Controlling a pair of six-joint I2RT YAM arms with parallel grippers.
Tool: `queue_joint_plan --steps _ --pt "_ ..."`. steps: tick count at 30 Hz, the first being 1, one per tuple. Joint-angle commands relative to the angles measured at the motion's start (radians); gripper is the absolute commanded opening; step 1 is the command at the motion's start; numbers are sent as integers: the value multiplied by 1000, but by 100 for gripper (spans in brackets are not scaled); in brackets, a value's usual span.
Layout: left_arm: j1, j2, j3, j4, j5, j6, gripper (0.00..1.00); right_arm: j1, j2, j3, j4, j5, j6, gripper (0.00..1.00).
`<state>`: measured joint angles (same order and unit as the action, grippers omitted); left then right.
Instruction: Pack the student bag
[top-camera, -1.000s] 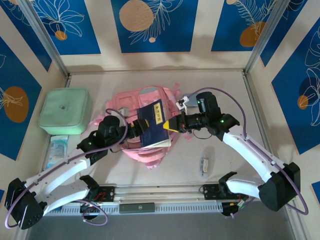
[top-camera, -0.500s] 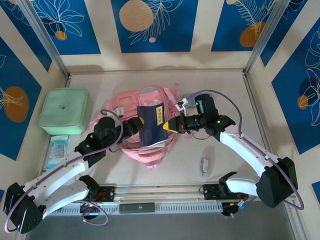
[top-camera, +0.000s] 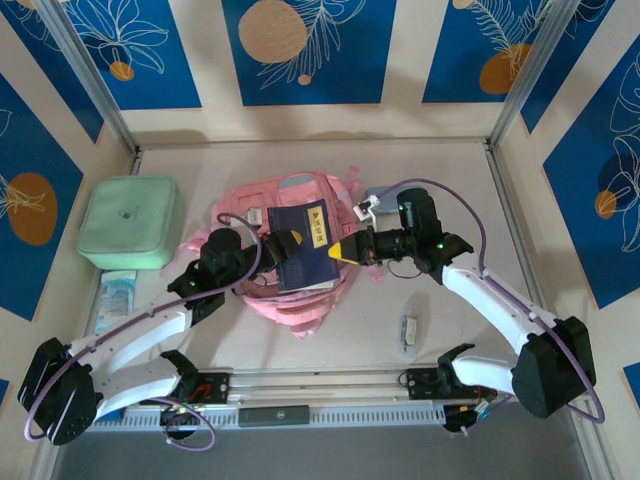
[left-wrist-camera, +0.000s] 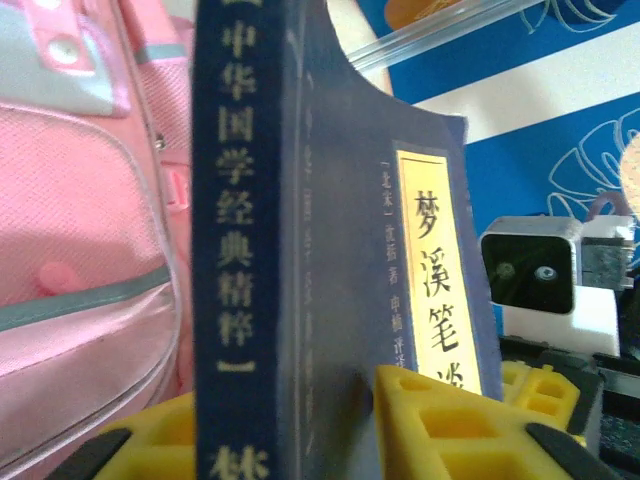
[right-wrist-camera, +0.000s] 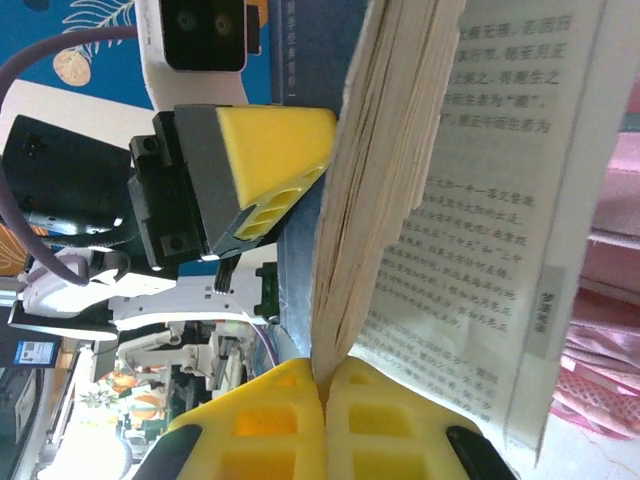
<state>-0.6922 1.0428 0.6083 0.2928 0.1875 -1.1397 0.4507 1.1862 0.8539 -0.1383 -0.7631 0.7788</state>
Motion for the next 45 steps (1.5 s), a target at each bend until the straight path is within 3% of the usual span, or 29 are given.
queue_joint_plan --steps 1,5,7,11,18,24,26,29,33,39,42,45 --pt "-13 -20 17 51 40 3 26 -27 -3 -27 -19 -43 -50 0" --pt "-13 -33 20 34 22 13 24 -55 -2 -37 -53 -23 -71 0" --pt "-13 -27 33 22 36 24 39 -73 -1 -39 -67 -19 -75 0" --pt "-13 -23 47 -7 46 37 41 -108 -15 -52 -52 -18 -58 0" --pt "-13 23 53 43 76 21 27 -71 9 -36 -60 -12 -81 0" --pt "-13 35 80 52 93 19 8 -104 -8 -25 -128 7 -109 0" --pt "-13 33 93 65 91 11 0 -126 -2 -26 -150 -14 -104 23" --pt "-13 42 121 99 101 -6 0 -132 -9 -39 -180 -14 -91 59" --pt "-26 76 144 191 119 -51 0 -144 -30 -97 -35 -89 51 90" --pt "-42 154 159 281 121 -68 0 -75 -13 -103 164 -120 199 96" --pt "-42 160 154 251 96 -54 0 -72 -39 -112 231 -96 253 90" --pt "-42 145 154 191 74 -18 0 -70 -85 -117 215 -40 255 75"
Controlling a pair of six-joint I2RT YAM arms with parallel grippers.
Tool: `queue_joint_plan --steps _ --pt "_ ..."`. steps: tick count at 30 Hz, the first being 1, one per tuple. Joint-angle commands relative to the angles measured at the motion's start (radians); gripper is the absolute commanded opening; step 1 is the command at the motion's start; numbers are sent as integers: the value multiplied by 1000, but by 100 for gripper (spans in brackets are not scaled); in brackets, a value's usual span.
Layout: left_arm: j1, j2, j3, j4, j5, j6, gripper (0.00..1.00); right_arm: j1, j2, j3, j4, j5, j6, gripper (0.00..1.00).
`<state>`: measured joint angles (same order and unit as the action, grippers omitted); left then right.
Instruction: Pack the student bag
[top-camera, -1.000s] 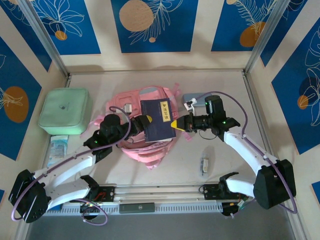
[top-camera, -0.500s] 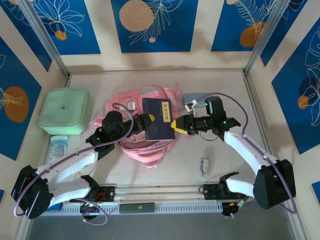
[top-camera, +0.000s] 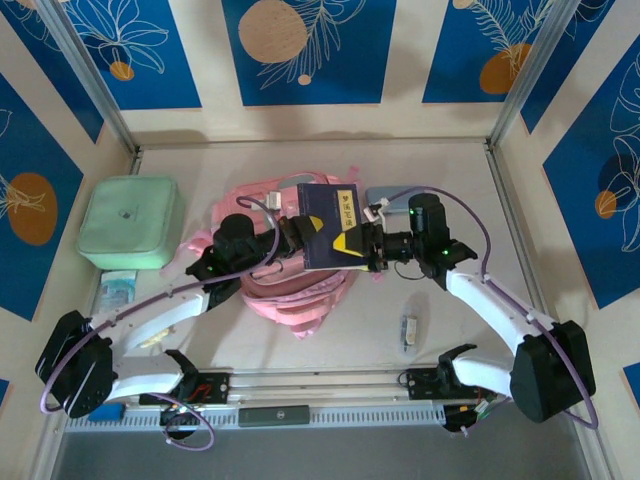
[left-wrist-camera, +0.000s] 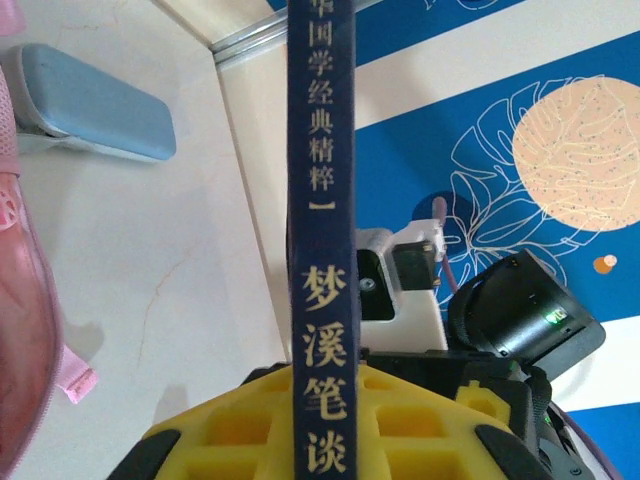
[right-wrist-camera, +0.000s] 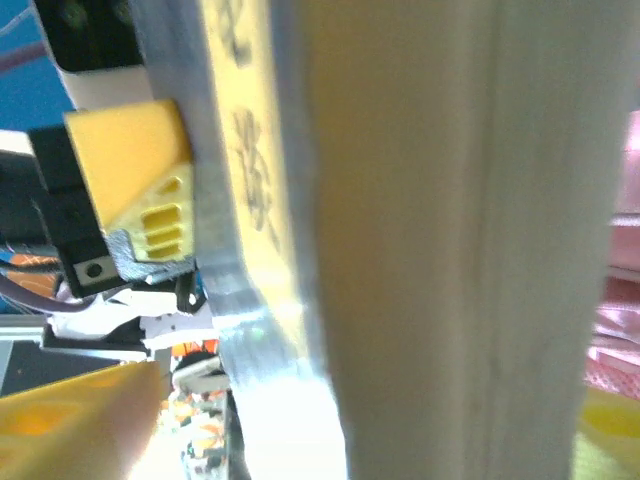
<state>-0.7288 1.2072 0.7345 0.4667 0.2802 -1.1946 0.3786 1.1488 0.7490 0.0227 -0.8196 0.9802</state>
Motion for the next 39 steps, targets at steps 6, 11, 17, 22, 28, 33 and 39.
queue_joint_plan --steps 6,11,17,22,28,33,39 --pt "-22 -34 54 -136 -77 112 0 22 -41 44 -143 96 -46 39" --pt "-23 -56 67 -247 -133 174 0 9 -52 30 -135 99 -41 17" --pt "-23 -51 41 -221 -124 176 6 12 -54 53 -199 122 -74 0" --pt "-24 -39 80 -307 -95 259 44 -5 -72 100 -323 153 -141 0" --pt "-41 -53 124 -643 -260 500 54 -89 -122 120 -542 216 -239 0" --pt "-70 23 187 -837 -313 718 64 -160 -142 95 -661 242 -306 0" --pt "-128 153 228 -884 -382 941 67 -232 -173 31 -667 196 -287 0"
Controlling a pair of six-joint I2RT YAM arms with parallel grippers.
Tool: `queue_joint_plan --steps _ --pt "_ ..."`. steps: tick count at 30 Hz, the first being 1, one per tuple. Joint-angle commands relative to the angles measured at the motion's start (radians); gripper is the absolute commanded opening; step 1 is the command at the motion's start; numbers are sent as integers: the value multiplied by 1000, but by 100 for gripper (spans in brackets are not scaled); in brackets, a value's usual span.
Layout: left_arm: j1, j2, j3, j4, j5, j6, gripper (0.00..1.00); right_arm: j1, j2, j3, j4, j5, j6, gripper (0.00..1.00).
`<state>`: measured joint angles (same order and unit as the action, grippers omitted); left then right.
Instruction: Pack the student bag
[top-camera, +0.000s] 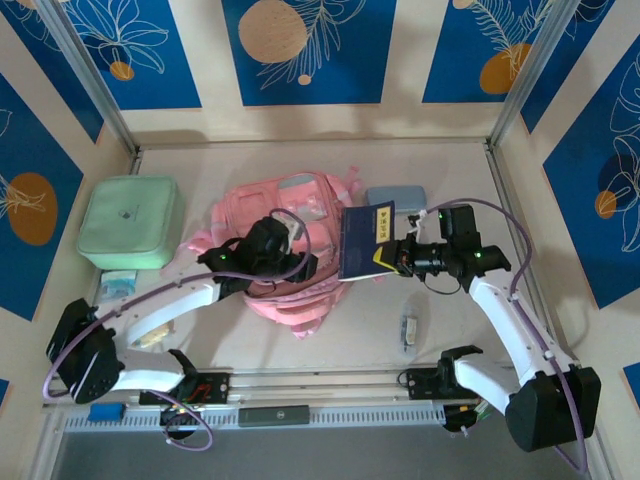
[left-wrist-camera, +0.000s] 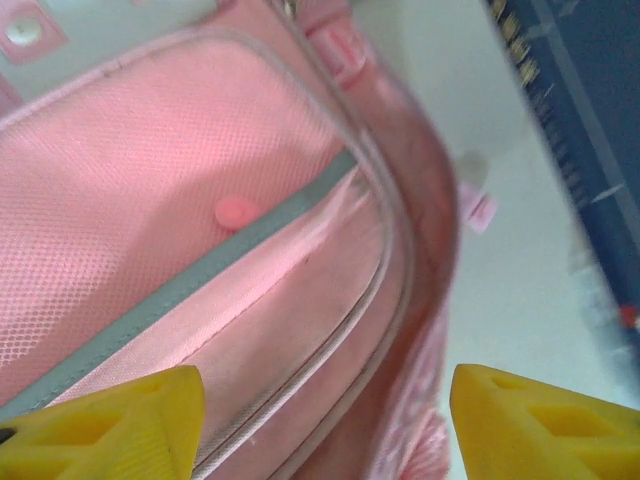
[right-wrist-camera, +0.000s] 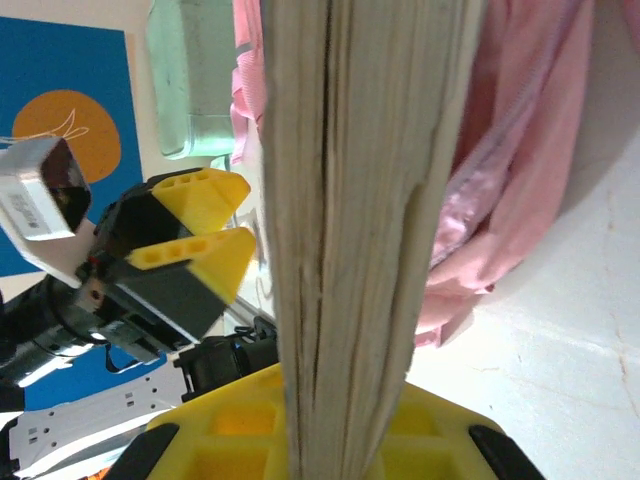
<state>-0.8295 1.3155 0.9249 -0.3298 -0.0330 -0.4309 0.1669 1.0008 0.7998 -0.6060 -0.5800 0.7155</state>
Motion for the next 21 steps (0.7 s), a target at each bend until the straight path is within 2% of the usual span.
queue_joint_plan --steps 1,5,9,12,14,19,21 --pt "-37 70 50 -95 -90 207 67 -27 -27 -22 -47 -39 -27 0" --pt "-76 171 94 -98 -149 336 68 -59 -29 -27 -76 -34 -42 0" --pt "-82 249 135 -82 -302 360 66 -75 -36 -45 -48 -60 -24 0" --pt "-82 272 138 -51 -356 355 64 -76 -38 -55 -46 -61 -24 0" --pt "-79 282 127 -20 -373 351 62 -81 -39 -62 -45 -61 -22 0" --pt "-69 335 149 -20 -338 370 51 -100 -42 -60 -47 -75 -30 0" --pt "-66 347 169 -49 -333 374 43 -105 -42 -58 -49 -78 -31 0"
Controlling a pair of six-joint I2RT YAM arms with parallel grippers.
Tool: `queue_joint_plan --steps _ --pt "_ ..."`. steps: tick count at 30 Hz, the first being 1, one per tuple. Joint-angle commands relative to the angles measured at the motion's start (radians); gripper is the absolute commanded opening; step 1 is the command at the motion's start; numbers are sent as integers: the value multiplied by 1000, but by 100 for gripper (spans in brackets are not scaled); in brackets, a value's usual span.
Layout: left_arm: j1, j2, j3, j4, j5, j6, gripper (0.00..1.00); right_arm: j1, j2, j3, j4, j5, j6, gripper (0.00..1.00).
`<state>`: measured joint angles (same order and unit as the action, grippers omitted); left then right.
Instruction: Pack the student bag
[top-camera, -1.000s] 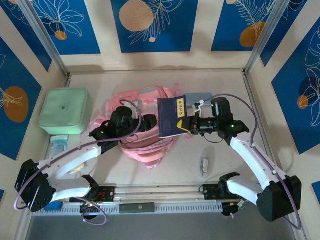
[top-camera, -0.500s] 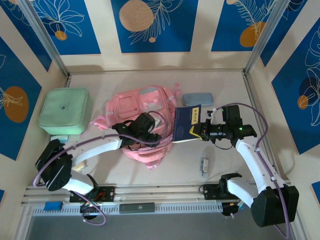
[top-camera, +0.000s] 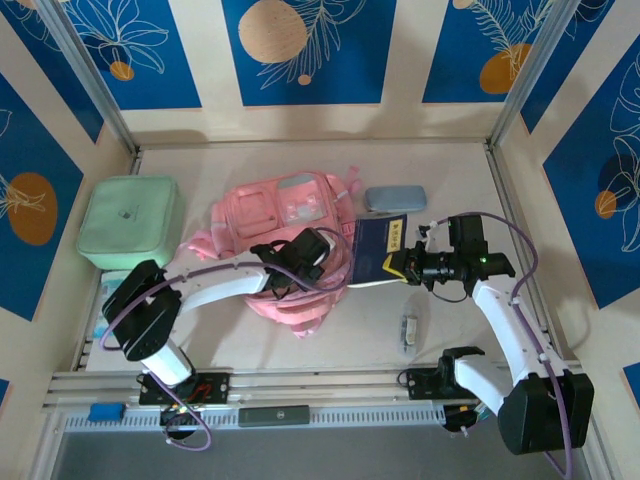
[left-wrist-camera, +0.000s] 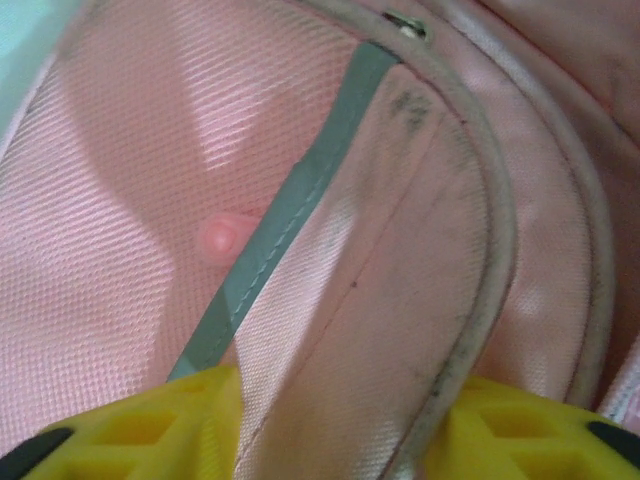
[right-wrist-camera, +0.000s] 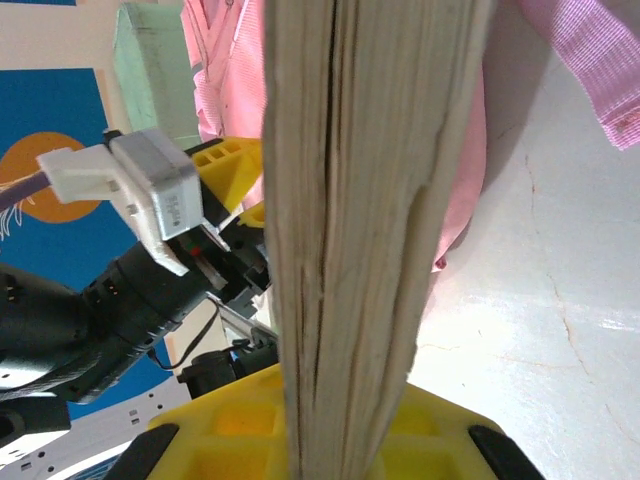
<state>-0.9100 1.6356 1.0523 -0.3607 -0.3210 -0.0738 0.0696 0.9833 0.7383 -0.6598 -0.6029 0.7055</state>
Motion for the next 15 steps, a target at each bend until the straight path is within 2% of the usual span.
queue_joint_plan --steps 1,5,10,15 --pt "16 28 45 -20 -47 19 39 -9 -24 5 6 -55 -23 0" --pt "25 15 56 -31 -53 16 17 -19 -18 7 2 -64 -34 0" --pt "27 -33 116 -102 -45 -24 2 -32 -13 31 -36 -68 -67 0" --pt "28 -87 269 -231 -42 -149 0 -55 -3 79 -120 -38 -108 0"
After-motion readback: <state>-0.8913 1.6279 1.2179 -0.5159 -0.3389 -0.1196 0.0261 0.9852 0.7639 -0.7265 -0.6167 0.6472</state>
